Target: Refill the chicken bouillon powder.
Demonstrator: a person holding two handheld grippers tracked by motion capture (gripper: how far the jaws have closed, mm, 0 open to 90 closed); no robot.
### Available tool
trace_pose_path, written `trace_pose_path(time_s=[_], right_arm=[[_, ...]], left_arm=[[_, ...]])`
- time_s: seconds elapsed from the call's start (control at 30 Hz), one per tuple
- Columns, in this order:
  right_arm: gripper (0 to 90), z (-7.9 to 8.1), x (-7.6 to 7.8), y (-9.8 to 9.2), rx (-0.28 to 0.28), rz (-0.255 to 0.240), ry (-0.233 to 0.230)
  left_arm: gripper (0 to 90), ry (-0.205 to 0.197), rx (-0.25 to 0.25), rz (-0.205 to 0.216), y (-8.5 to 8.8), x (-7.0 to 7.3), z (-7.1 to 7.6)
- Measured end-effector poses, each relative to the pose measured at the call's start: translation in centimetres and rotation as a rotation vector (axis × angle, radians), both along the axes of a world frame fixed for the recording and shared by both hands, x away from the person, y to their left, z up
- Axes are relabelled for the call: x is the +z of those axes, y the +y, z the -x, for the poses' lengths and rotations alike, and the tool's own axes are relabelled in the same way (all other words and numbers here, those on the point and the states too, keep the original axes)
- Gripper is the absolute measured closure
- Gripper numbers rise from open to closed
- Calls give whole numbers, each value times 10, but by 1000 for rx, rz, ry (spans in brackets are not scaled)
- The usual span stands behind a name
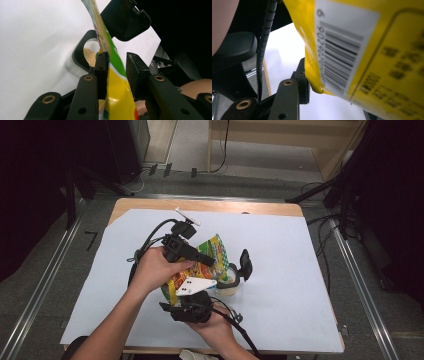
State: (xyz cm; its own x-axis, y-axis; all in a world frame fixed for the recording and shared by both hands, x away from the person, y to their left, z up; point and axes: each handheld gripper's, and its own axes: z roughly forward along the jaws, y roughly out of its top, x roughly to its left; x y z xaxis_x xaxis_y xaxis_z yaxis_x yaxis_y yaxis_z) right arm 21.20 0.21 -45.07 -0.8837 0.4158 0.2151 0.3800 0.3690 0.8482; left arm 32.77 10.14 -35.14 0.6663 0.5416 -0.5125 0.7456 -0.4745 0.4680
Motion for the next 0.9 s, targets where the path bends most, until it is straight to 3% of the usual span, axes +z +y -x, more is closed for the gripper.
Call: trace_pose_path(time_s=[0.07,0.23,0.3,0.77,0.9], right_arm=[[624,1,2,0,5,13,-20],[626,-6,5,3,1,-9,30],[628,-7,6,3,4,-7,15],[586,-6,2,6,33,1,-9],[636,-6,2,5,29,10,-22]], left_arm=[[720,11,7,9,1,1,-2],[741,8,22,-13,1,3,-7],[749,26,24,5,6,2,-11],[749,6,14,-10,5,2,-7],[751,4,8,-11,3,2,-5]])
